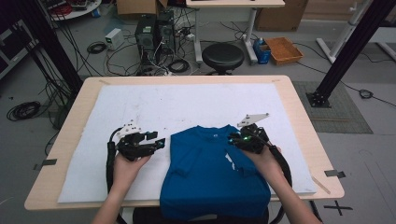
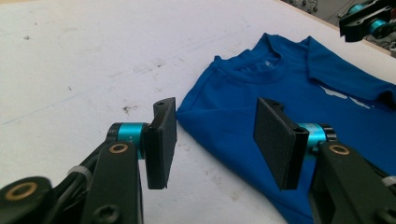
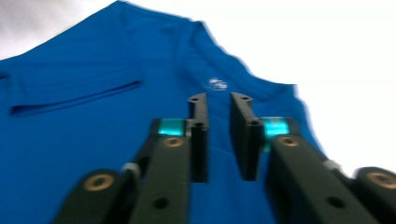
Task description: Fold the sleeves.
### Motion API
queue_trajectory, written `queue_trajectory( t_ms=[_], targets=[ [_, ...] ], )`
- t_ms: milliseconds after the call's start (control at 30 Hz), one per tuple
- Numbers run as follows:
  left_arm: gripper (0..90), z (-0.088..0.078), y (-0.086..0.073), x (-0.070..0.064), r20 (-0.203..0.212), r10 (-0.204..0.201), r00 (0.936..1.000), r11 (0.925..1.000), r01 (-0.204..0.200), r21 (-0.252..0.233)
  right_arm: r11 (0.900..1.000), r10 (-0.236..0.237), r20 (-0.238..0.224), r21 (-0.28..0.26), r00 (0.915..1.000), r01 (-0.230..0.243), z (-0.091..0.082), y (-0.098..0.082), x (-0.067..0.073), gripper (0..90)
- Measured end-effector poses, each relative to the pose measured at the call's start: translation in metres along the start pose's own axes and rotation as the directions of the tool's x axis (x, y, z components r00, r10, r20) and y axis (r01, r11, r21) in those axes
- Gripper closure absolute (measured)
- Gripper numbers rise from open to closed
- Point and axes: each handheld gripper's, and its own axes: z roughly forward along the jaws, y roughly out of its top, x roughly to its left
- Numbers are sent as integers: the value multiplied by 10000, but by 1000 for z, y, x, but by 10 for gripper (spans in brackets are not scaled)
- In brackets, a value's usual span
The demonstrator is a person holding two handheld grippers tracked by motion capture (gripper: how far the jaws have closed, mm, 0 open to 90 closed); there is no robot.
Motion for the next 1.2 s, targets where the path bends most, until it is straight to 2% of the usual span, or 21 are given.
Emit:
queue_trajectory(
  t_ms=[133,200,300,400,467,633,667,800,833,900,967,1100,1200],
  targets=[
    [483,4,0,-1,-52,-71,10000,10000,72,51,9966,487,339,-680,9982,-463,-15,-12,-23,714],
    [483,7,2,-1,-113,-113,9999,9999,114,64,9916,802,607,-1062,9949,-734,-21,-19,-35,692],
    [483,15,5,-1,-300,-255,9992,9994,261,214,9822,1392,656,-1361,9881,-1294,-25,-30,-56,681],
    [483,26,7,3,-397,-753,9964,9955,774,551,9727,2047,665,-1253,9766,-1954,-20,-42,-74,675],
    [486,34,7,6,-344,-1108,9932,9901,1133,823,9675,2399,633,-977,9687,-2332,-12,-50,-82,675],
    [500,53,5,6,-539,-1317,9898,9774,1387,1598,9589,2838,290,-159,9584,-2834,6,-64,-91,676],
    [502,56,5,6,-603,-1352,9890,9739,1438,1758,9573,2891,250,-32,9570,-2891,10,-65,-91,676],
    [538,65,5,5,-906,-1175,9889,9655,1351,2225,9594,2798,125,324,9600,-2801,21,-66,-90,698],
    [551,66,5,3,-1042,-1114,9883,9651,1326,2257,9627,2689,214,261,9629,-2694,22,-65,-89,734],
    [610,67,6,2,-1225,-981,9876,9659,1241,2271,9671,2525,-14,315,9676,-2523,23,-65,-89,810],
    [686,67,6,1,-1105,-830,9904,9648,1076,2399,9718,2339,-41,334,9723,-2336,25,-64,-87,869],
    [868,69,7,-6,-1136,-360,9929,9688,625,2398,9780,2069,24,245,9783,-2069,23,-63,-85,893],
    [878,69,8,-5,-1210,-304,9922,9700,585,2360,9797,2002,144,26,9796,-2003,21,-61,-86,895]
  ],
)
